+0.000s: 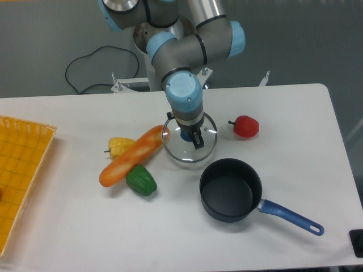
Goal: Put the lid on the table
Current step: 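Move the held glass lid toward the bread loaf and lower it, then lower the glass lid flat onto the table beside the saucepan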
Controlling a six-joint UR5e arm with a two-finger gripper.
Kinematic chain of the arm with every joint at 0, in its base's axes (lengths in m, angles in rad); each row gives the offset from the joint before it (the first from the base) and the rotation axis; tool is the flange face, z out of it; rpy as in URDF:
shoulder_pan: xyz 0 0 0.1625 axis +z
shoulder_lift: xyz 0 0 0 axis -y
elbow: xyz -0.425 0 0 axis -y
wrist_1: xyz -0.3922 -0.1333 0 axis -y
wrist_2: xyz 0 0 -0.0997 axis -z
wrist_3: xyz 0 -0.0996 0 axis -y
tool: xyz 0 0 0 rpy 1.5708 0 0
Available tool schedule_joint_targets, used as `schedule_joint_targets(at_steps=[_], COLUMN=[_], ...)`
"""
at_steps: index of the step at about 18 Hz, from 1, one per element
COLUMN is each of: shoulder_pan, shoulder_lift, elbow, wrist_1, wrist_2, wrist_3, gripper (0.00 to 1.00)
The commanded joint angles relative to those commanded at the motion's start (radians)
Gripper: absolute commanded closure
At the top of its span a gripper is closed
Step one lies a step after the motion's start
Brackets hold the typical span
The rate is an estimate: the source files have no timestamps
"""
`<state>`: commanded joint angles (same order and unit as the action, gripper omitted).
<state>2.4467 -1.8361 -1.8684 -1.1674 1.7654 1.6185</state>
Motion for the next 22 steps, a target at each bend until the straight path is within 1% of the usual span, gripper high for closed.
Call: schedule_joint_targets(at_steps=[5, 14, 22], shoulder_pan=[-0.014, -0.020, -0.029], shoulder_lift=[-0.012, -0.035, -0.057], elbow=[-0.005, 0.000, 0.002], wrist_1=[0.029, 0.032, 0.045], wrist_2=[0.011, 0.015, 0.046], wrist_3=[-0.011, -0.055, -0.057], gripper=[0.54, 0.54, 0.54])
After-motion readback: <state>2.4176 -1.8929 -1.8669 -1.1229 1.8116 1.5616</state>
